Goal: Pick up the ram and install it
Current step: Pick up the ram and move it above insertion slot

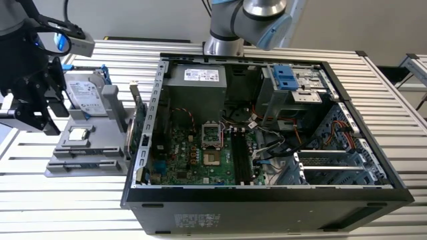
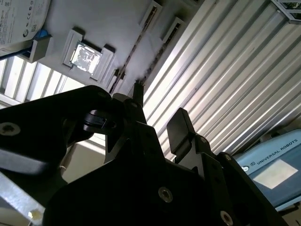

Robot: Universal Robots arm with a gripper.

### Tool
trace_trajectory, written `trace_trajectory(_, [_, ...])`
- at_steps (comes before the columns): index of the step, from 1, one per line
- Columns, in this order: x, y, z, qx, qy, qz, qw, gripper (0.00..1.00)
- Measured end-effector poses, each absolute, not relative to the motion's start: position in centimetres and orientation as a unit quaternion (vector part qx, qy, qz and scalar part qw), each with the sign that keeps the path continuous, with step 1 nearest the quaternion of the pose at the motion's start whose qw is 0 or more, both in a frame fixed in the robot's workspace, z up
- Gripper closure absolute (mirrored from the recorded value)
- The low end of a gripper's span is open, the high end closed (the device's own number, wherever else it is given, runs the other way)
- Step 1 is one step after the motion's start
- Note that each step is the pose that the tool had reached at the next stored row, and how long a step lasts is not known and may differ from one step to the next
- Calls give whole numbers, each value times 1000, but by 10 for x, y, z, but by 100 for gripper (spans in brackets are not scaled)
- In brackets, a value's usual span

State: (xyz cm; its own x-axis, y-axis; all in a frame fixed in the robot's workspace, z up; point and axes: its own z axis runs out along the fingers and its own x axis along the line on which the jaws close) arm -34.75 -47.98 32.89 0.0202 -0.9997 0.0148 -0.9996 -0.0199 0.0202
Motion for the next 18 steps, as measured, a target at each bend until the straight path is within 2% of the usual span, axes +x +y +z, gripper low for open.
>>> trace_trajectory(18, [-348, -480, 314, 714, -700, 5, 19, 0])
